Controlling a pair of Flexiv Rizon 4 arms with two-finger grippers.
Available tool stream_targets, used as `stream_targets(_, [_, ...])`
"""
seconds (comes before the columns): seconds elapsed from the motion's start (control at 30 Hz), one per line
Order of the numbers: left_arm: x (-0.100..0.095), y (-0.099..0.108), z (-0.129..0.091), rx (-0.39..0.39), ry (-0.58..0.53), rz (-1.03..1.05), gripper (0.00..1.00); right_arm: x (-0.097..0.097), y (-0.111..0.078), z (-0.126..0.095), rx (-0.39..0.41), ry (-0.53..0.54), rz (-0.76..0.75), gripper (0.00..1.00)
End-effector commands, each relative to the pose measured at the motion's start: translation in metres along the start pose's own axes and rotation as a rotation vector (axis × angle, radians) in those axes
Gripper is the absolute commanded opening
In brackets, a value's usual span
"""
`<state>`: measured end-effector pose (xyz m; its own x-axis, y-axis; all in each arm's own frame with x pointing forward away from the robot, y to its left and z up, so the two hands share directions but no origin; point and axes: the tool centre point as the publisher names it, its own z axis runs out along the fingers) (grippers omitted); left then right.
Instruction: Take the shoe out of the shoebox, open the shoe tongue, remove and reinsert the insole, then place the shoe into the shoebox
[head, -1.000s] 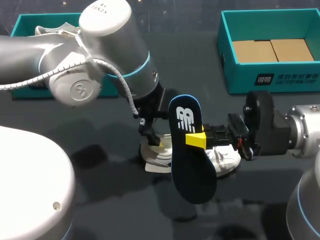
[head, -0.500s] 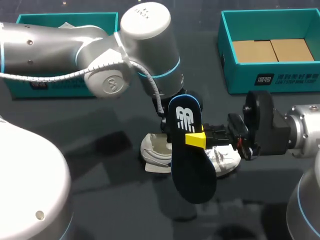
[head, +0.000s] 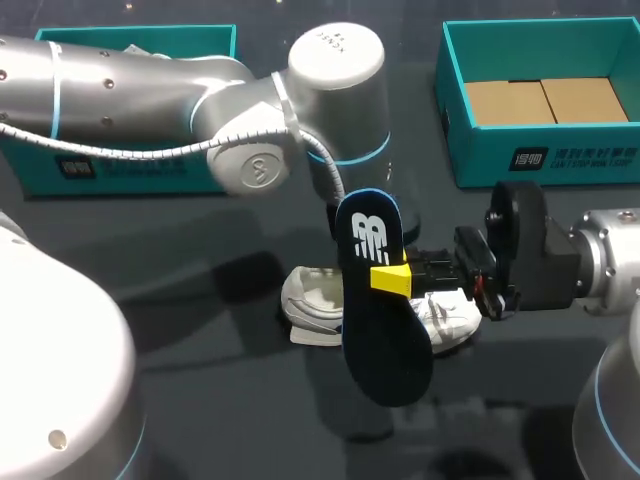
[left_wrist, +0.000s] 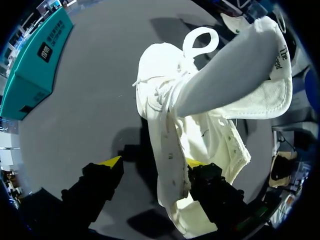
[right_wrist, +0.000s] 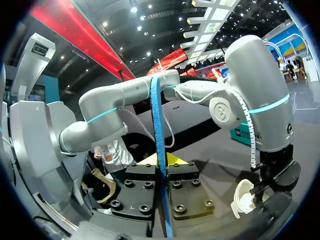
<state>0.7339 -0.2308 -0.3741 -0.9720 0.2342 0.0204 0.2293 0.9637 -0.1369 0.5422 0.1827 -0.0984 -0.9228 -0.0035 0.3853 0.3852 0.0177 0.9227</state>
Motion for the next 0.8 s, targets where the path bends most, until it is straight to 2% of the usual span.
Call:
stream_targets(0.03, [0.002,0.000,0.001,0.004,0.009,0.008,0.66,0.002,-0.001,0.001,-0.001,-0.006,0.001,0.00])
stream_targets(0.1, [0.004,0.000,0.000,0.005,0.011,0.013,0.62,0.002,-0.001,0.001,-0.001,-0.006,0.001,0.00])
stream_targets(0.2, [0.005,0.000,0.001,0.004,0.013,0.019,0.48,0.002,-0.001,0.001,-0.001,-0.006,0.001,0.00])
stream_targets(0.5, [0.009,0.000,0.004,-0.005,0.022,0.030,0.33,0.002,-0.001,0.001,-0.001,-0.006,0.001,0.00])
stream_targets(0.63, [0.011,0.000,0.005,-0.008,0.026,0.035,0.01,0.002,-0.001,0.001,-0.001,-0.006,0.001,0.00])
stream_targets(0.8, [0.013,0.003,0.004,-0.007,0.028,0.036,0.00,0.002,-0.001,0.001,-0.001,-0.006,0.001,0.00])
